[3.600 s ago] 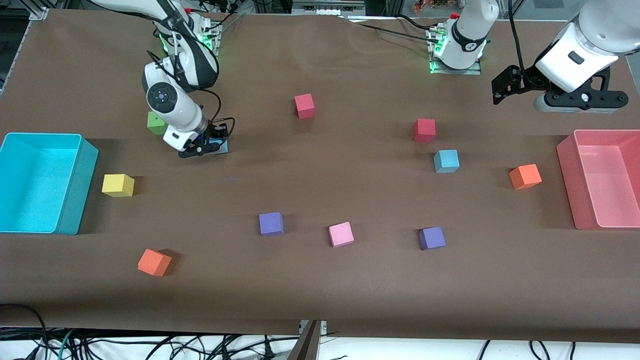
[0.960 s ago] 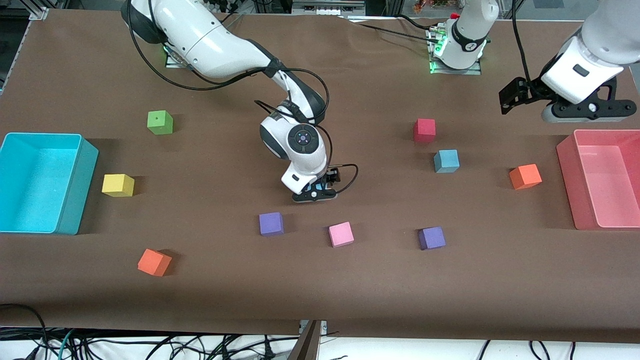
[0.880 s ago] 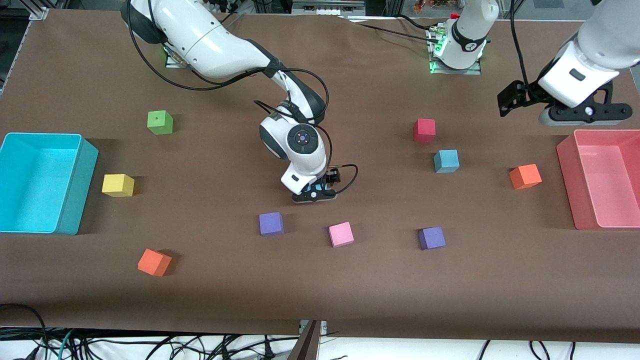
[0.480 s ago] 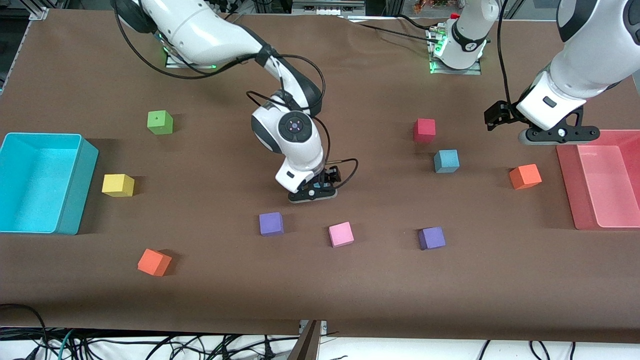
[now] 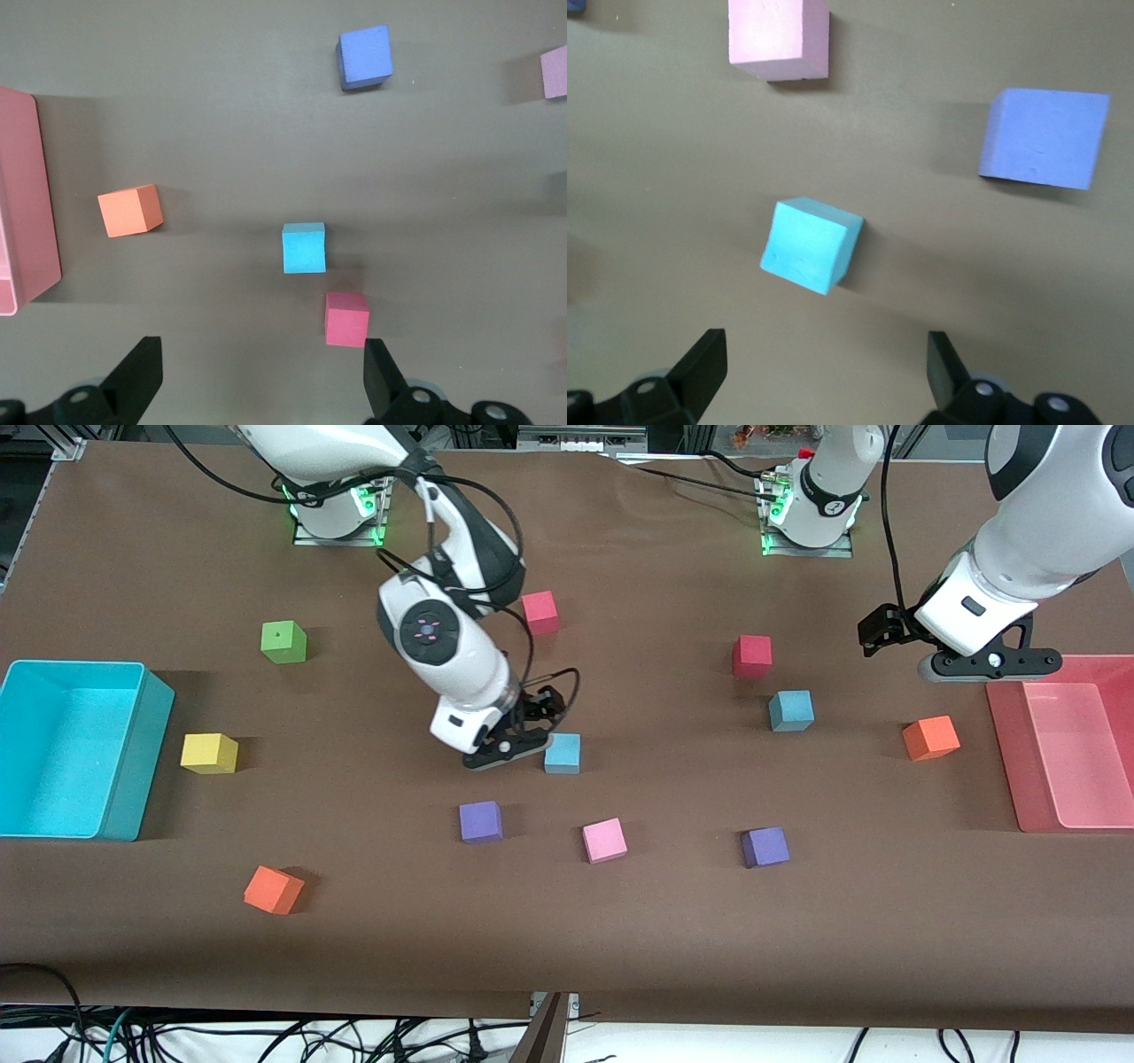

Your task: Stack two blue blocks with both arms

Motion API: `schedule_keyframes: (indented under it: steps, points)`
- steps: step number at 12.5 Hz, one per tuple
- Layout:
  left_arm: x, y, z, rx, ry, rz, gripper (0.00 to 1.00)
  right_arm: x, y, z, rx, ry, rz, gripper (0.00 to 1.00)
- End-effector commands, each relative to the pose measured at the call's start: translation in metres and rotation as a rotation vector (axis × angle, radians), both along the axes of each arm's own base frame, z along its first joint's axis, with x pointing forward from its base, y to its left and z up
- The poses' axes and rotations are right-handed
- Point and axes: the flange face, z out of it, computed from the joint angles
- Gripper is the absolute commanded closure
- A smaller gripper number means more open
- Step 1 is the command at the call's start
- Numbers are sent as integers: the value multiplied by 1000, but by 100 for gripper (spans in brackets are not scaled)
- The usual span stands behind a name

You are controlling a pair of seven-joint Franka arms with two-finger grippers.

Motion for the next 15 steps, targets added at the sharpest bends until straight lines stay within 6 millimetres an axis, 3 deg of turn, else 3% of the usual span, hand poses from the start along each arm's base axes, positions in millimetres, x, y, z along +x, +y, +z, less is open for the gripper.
schedule_keyframes:
  steps: [1, 4, 7, 10, 11, 12, 15]
  points:
    - [0, 21, -25, -8, 31, -19, 0, -18, -12, -7, 106, 44, 30, 0]
    - [-3, 21, -92, -17, 22, -11, 0, -20, -29, -36, 251, 19, 53, 0]
    - [-11, 15, -179, -106, 10, 37, 0, -24, -48, -71, 362, -77, 81, 0]
    - [-24, 12, -246, -114, -33, 34, 0, -38, -49, -121, 445, -154, 111, 0]
    - [-27, 12, -264, -110, -27, 22, 0, -41, -51, -143, 462, -183, 140, 0]
    - [-31, 12, -281, -111, -17, 23, 0, -45, -50, -153, 480, -231, 167, 0]
    - [-36, 1, -308, -116, 0, 11, 0, -52, -50, -164, 529, -350, 252, 0]
